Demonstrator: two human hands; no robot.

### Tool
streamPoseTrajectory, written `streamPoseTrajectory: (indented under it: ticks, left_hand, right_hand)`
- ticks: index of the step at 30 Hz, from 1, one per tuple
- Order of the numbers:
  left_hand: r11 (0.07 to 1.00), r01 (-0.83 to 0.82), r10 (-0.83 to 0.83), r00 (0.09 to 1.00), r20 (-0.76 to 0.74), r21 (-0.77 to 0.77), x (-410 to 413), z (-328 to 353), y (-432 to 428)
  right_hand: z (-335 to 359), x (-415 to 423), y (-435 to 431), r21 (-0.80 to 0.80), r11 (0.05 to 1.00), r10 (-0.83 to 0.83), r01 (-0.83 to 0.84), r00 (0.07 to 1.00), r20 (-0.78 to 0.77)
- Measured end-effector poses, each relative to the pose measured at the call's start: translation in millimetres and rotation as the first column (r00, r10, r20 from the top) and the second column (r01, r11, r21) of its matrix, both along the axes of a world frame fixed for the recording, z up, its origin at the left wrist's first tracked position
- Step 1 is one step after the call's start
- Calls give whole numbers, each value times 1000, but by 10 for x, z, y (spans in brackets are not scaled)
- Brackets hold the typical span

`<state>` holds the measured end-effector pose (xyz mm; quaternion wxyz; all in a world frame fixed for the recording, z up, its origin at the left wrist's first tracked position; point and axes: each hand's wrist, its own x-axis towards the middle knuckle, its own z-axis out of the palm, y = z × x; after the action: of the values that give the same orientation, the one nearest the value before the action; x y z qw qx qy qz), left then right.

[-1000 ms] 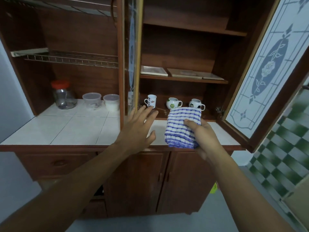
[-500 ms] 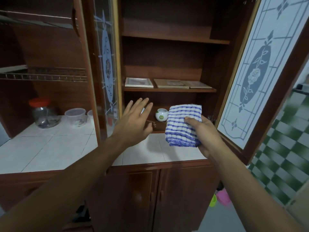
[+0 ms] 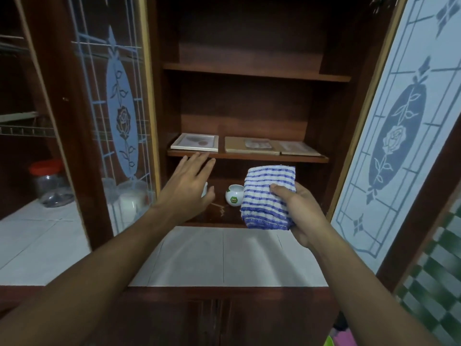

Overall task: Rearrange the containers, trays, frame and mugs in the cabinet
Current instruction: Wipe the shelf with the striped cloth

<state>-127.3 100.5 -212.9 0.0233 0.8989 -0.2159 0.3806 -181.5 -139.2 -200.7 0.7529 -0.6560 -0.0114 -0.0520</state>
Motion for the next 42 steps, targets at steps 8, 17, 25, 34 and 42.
streamPoseTrajectory:
  ticks: [8, 17, 25, 34, 42]
  left_hand:
    - [999, -8, 10, 999, 42, -48, 435, 196, -289]
    - [988, 81, -74, 996, 56, -130, 1046, 452, -400]
    - [985, 99, -89, 993, 77, -144, 1521, 772, -449]
    - [991, 105, -81, 966, 246, -86, 1887, 1437, -578]
    - [999, 35, -30, 954, 299, -11, 2289, 2025, -584]
  right_hand:
    - [272, 612, -245, -23, 997, 76, -75, 996, 44]
    - [518, 1152, -261, -9, 997, 72, -71, 989, 128]
    - [854, 1605, -341, 3, 996, 84, -85, 983, 164]
    - [1437, 2087, -573, 10, 993, 108, -116, 954, 280]
    - [2143, 2477, -603, -84, 996, 74, -44, 912, 404]
